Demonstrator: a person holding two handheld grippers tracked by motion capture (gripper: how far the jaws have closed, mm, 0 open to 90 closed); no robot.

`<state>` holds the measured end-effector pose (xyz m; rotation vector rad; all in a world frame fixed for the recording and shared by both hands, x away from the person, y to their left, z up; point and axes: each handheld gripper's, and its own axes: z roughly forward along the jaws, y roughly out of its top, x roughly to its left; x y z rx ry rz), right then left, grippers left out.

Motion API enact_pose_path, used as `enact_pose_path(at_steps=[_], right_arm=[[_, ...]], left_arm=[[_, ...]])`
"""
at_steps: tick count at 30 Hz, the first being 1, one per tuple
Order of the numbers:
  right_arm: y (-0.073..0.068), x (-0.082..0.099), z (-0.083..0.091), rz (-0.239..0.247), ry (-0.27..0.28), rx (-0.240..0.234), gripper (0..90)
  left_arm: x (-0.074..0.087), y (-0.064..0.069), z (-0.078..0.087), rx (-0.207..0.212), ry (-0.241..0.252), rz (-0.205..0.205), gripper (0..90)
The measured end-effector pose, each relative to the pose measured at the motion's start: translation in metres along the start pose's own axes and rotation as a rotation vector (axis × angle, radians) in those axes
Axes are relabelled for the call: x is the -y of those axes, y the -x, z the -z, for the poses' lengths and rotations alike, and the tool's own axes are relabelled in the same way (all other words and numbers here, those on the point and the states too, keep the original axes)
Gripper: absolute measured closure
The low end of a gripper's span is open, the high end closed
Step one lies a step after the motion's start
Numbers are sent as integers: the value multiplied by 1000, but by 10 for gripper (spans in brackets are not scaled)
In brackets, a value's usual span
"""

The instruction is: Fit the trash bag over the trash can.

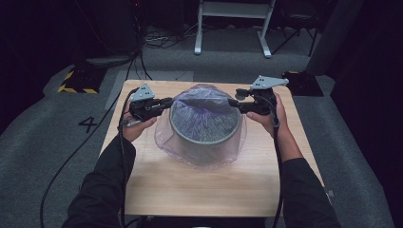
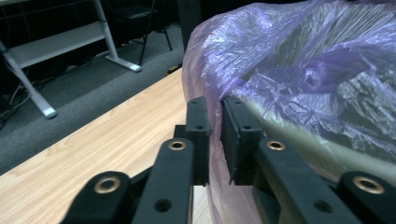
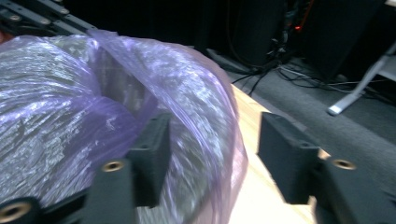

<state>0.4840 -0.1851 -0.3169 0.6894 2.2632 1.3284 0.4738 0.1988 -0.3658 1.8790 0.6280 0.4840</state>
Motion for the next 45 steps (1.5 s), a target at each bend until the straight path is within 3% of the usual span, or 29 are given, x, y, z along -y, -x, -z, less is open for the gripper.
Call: enact_pose_path(at_steps=[1,3,6,9,15,22,26,30,39,45], right_arm=[[1,-1,-3,4,-5,19,589],[2,-1,-6,8,-6,-5,690],[2,-1,-11,25,-6,17,828],[3,-1,-17,25,-10,65,895],[16,6,-25,-35,-13,115,900],[27,19,-39,-116,-39,110,900],[28,29,-45,-123,-55,97,900],[26,37,-51,-126,-84,97,900],[26,62,-57,-160,-113,76,900],[23,82,-61,-192,-122,47,900]], left_arm=[[-1,-1,-2,-3,-2,1,826],[-1,-2,-4,-3,2,1,841],[-1,-3,-12,4,1,8,892],[1,-7,-17,21,10,35,898],[-1,-11,-31,23,-7,62,898],[6,-16,-52,27,-38,119,897],[11,-18,-58,39,-37,157,896],[19,-18,-65,35,-80,164,895],[48,-23,-64,36,-108,210,893],[65,-21,-60,39,-130,218,878]])
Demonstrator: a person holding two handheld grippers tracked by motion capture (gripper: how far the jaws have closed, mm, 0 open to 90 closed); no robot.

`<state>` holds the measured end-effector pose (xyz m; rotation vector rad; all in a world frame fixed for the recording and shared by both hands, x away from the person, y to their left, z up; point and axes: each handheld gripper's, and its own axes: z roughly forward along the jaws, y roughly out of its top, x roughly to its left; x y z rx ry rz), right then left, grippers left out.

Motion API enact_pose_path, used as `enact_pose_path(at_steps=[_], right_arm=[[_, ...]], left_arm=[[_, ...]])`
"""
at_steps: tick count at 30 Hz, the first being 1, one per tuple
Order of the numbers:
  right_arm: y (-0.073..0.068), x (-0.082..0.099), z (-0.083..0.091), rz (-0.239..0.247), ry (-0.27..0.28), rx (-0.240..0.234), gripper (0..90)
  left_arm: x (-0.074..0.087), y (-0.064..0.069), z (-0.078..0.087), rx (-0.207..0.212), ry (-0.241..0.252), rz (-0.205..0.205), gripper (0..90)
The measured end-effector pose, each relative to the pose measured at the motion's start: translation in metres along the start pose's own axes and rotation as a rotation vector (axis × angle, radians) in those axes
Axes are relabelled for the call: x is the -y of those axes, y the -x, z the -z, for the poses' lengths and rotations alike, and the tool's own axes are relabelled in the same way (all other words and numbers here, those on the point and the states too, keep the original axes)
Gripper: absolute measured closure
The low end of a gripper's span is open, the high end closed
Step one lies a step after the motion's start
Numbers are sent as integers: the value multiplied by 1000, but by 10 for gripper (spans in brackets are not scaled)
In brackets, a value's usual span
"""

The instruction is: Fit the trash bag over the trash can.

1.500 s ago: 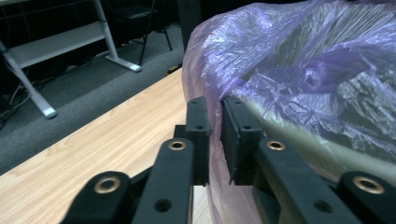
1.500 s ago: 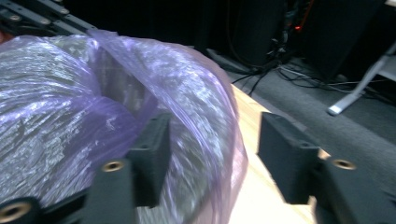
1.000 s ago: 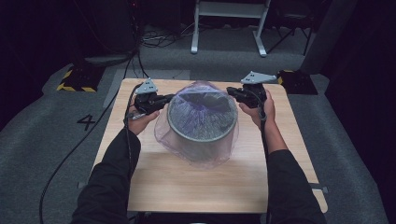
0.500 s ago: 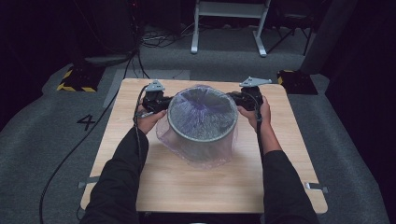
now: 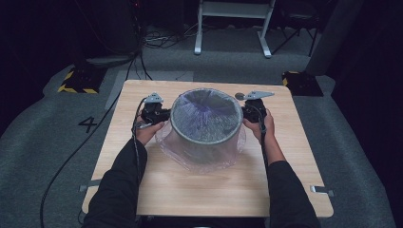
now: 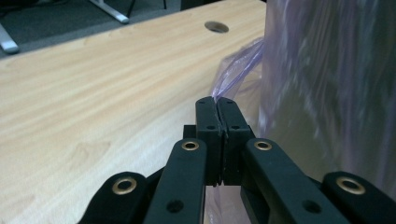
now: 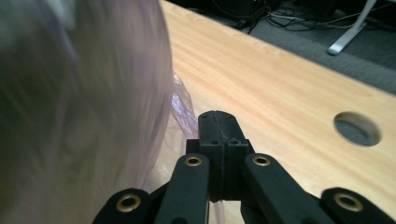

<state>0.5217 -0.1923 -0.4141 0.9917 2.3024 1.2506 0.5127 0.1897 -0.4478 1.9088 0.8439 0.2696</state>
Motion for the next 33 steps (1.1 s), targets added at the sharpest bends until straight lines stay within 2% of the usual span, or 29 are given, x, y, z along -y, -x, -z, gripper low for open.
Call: enact_pose_path(at_steps=[5,7,9,12,17,22,25,27,31,33], right_arm=[[-1,13,-8,-21,-12,-22,900],[0,16,-10,-29,-17,-28,900],[0,19,-11,-35,-21,-25,900],[2,22,-10,-35,-31,-17,900],[7,23,-2,-43,-26,-3,899],[10,23,6,-44,-35,2,765],[14,23,13,-70,-31,30,633],[17,22,19,-80,-27,34,569],[21,20,33,-85,-23,66,503],[22,19,40,-89,-11,58,465]], left_arm=[[14,3,3,-3,3,-30,871],[18,4,5,-19,2,-40,865],[21,5,8,-21,8,-38,850],[21,5,15,-37,12,-51,788],[13,7,39,-69,44,-62,601],[4,18,65,-73,75,-110,509],[4,26,78,-74,62,-133,441],[6,32,83,-73,50,-151,412],[17,44,90,-88,15,-170,360],[23,49,92,-91,5,-175,350]])
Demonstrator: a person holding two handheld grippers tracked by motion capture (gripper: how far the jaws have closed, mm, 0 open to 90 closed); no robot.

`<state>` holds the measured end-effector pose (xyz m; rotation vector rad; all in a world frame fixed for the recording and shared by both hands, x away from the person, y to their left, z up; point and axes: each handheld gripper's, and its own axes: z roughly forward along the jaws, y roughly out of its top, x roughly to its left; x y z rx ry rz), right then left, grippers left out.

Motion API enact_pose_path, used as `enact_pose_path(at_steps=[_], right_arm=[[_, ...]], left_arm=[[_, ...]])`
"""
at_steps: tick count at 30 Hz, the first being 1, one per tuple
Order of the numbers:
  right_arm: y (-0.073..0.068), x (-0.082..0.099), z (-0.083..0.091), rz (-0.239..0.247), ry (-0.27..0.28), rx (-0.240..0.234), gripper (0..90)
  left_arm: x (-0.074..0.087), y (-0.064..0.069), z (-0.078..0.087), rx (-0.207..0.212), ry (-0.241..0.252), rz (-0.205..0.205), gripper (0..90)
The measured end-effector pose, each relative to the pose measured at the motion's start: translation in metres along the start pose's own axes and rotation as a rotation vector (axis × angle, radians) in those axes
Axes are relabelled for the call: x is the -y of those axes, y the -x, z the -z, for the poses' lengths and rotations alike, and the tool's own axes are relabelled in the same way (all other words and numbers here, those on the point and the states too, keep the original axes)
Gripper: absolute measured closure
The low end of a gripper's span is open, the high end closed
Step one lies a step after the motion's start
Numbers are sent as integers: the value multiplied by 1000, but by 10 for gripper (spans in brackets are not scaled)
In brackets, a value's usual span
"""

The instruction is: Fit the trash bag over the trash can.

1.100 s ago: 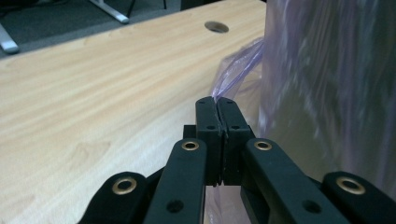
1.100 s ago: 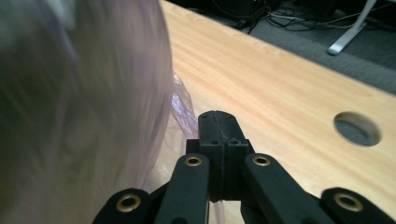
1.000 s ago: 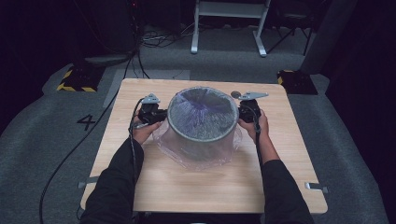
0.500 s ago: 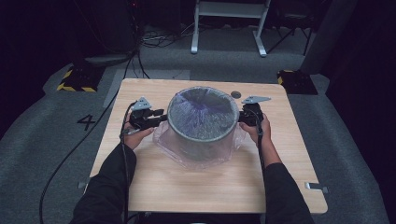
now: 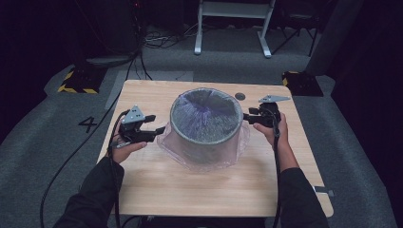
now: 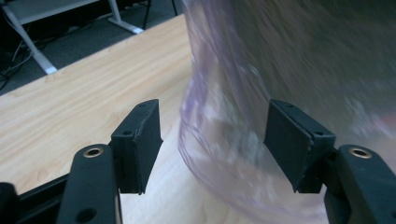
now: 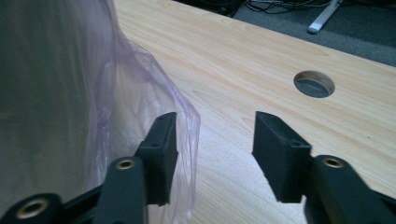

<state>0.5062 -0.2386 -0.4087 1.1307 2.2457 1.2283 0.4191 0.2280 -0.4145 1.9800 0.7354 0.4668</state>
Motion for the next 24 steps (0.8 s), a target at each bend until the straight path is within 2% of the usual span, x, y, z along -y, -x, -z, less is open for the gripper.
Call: enact_pose_path(at_steps=[4,9,11,20,24], right_arm=[[2,-1,12,-10,27,-4,412],[0,-5,26,-5,68,-19,372],[-3,-7,33,6,90,-31,349],[-20,-20,54,64,148,-69,299],[-27,-25,60,85,160,-78,286]], left_arm=[[11,10,1,-6,-19,-1,363],[22,24,1,1,-59,-36,355],[27,27,1,16,-66,-34,351],[49,40,-7,29,-149,-49,315],[54,42,-11,48,-163,-40,286]])
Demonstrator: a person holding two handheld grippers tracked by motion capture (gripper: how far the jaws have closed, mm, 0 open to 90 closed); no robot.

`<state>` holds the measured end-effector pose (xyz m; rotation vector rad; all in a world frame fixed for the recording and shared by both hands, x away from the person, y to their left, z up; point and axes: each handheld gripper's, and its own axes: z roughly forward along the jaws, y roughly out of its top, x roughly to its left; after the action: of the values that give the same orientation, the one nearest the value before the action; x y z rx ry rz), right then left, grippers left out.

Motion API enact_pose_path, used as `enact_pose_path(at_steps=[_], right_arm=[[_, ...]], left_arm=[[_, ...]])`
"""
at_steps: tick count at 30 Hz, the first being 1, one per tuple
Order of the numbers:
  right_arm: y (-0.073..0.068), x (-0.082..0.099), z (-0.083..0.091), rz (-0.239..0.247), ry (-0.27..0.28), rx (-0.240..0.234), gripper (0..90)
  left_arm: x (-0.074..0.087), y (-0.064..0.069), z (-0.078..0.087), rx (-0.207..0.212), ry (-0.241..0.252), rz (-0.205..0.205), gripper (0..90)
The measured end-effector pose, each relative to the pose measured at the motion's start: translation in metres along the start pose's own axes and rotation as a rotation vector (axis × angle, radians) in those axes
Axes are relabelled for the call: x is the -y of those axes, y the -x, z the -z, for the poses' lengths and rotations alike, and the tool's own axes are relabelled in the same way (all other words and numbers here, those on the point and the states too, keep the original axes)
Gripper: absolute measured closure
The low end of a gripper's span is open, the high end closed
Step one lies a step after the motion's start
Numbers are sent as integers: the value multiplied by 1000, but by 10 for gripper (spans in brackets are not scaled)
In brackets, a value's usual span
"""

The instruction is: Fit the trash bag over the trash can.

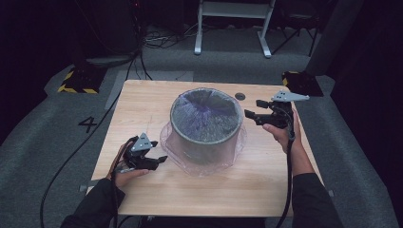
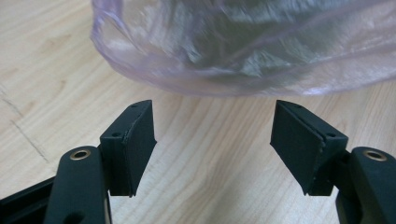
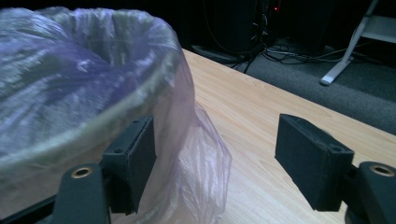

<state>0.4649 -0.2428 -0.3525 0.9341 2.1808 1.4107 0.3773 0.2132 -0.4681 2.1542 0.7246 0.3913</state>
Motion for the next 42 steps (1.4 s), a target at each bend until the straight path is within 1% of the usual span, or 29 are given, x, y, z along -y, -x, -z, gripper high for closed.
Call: enact_pose_path(at_steps=[3,7,8,9,10,14,17,18,22,23,24,26,29,30,32,35,36,37,39,41,42], right_arm=[[-4,-6,3,18,15,-6,274],[-10,-12,6,39,30,-20,250],[-12,-14,6,41,33,-16,249],[-13,-15,6,48,33,-6,244],[-14,-17,7,50,35,-6,232],[-18,-23,7,56,50,-17,201],[-23,-27,7,63,60,-39,192],[-24,-29,7,68,63,-48,190],[-31,-34,7,89,61,-67,187],[-33,-36,7,99,59,-65,186],[-36,-37,8,106,58,-64,185],[-40,-40,8,113,63,-75,185],[-46,-43,5,131,49,-71,175],[-49,-43,5,139,41,-66,170],[-54,-45,3,160,34,-61,164],[-60,-47,2,170,37,-81,163],[-62,-48,1,174,39,-90,163],[-63,-49,0,177,38,-96,162],[-67,-51,-2,185,30,-96,162],[-71,-52,-5,203,21,-94,163],[-73,-52,-7,208,18,-97,167]], left_arm=[[3,0,-2,26,2,9,262],[6,1,-6,35,-22,14,229],[7,1,-7,39,-30,10,208],[7,2,-8,36,-37,7,196],[7,3,-8,33,-42,2,183],[9,7,-8,55,-44,-9,168],[11,8,-10,63,-51,4,168],[12,8,-11,73,-53,6,166],[15,6,-11,98,-41,24,157],[16,5,-11,102,-40,28,158],[16,5,-11,103,-40,29,157],[17,3,-12,101,-39,41,157],[19,1,-12,102,-37,52,157],[20,1,-13,101,-42,46,157],[21,2,-14,85,-52,35,157],[23,3,-17,72,-70,26,158],[24,4,-18,72,-79,22,158],[24,4,-19,81,-81,23,158],[25,5,-20,80,-89,22,159],[26,5,-21,90,-97,19,158],[26,6,-23,86,-104,19,158]])
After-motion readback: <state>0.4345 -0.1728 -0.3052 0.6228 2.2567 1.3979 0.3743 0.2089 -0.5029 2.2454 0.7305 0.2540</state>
